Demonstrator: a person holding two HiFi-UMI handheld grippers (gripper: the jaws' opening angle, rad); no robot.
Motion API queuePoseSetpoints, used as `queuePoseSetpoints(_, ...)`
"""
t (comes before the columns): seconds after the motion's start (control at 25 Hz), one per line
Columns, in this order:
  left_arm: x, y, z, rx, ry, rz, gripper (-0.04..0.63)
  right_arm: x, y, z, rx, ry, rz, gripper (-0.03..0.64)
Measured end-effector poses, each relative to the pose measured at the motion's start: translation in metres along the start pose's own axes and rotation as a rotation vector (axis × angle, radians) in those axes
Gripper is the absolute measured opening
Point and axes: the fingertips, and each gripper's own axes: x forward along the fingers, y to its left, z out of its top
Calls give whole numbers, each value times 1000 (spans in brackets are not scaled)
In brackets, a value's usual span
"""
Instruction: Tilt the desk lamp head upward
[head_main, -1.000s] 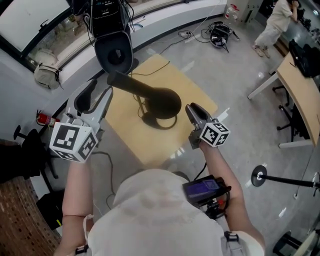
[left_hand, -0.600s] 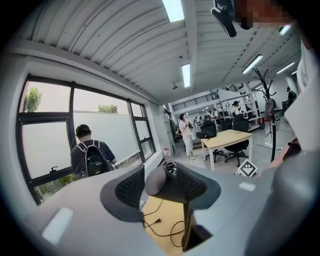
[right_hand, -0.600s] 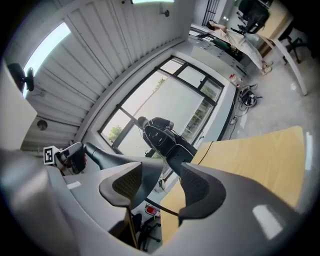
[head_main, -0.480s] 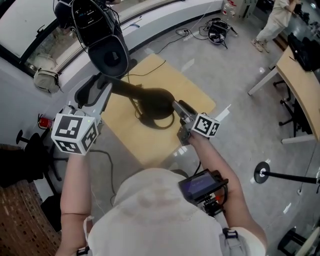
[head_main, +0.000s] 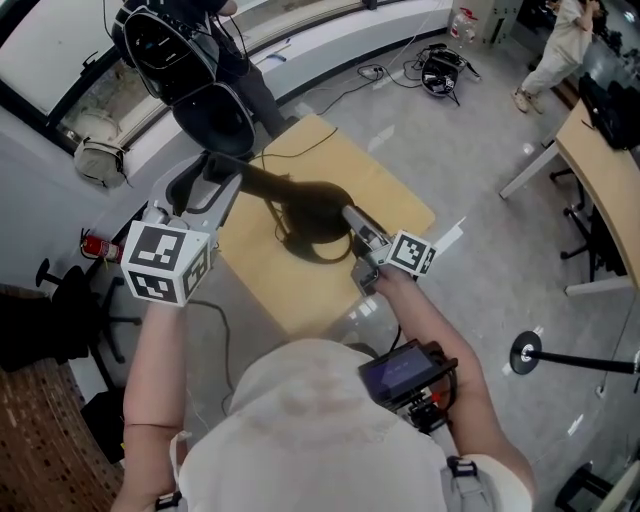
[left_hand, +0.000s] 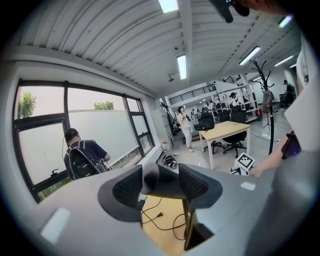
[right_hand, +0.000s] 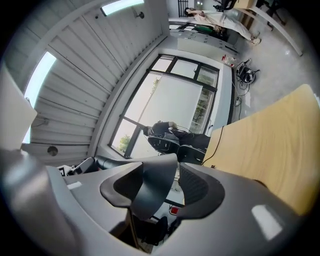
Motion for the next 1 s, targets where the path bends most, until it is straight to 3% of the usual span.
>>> queuePoseSetpoints(0.28, -1, -6, -3, 79, 32, 42, 210, 0, 5, -2, -52, 26, -27, 245)
queuePoseSetpoints(0.56, 0, -7, -3, 105, 27, 66, 207, 0, 5, -1, -107, 59, -69, 245)
queuePoseSetpoints(0.84, -2, -6, -6, 95, 24, 65, 206, -3, 9, 2, -140, 68, -87, 245)
queuePoseSetpoints(1.0, -4, 1, -14, 42, 11, 64, 206, -4, 15, 6, -181, 64, -105, 245)
